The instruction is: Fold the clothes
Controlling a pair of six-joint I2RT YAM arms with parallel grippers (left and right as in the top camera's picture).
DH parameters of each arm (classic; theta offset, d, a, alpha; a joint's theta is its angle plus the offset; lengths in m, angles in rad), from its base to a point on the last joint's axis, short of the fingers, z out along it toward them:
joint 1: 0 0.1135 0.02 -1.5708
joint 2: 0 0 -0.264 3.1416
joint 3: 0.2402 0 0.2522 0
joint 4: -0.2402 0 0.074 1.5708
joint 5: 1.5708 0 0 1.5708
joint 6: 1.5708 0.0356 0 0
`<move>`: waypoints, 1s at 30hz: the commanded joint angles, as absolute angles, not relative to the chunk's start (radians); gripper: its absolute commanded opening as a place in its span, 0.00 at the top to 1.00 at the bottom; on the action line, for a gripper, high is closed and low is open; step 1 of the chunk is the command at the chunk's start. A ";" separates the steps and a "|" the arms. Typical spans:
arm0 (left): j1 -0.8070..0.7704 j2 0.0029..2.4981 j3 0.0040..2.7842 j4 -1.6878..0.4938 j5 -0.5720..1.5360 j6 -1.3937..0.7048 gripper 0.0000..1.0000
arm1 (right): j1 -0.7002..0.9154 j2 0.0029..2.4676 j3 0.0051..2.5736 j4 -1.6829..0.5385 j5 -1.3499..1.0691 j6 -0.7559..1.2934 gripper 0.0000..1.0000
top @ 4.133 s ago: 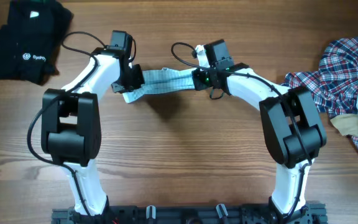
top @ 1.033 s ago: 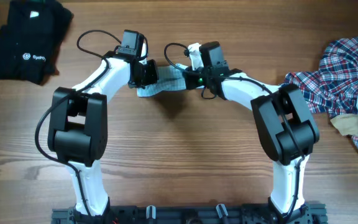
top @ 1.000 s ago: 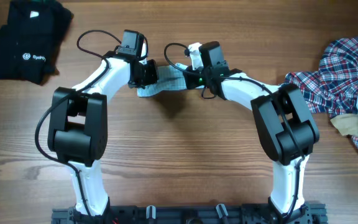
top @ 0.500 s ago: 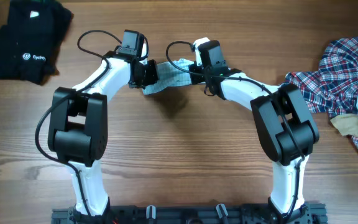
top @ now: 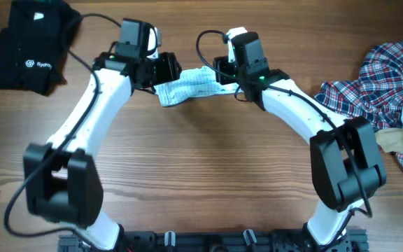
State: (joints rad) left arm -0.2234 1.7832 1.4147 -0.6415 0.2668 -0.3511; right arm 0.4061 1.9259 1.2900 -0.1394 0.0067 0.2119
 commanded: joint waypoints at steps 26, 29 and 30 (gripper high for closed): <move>-0.051 2.077 1.414 -0.567 0.423 -0.270 0.12 | 0.210 1.905 1.301 -0.356 -0.136 0.369 0.23; -0.051 2.104 1.414 -0.560 0.453 -0.269 0.12 | 0.210 1.905 1.301 -0.358 -0.136 0.369 0.23; -0.051 2.111 1.414 -0.558 0.474 -0.269 0.12 | 0.210 1.905 1.301 -0.358 -0.136 0.369 0.23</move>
State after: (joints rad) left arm -0.0532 2.0735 1.4162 -0.5644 0.4057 -0.2890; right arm 0.2077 1.9251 1.2911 -0.3557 -0.1192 0.3553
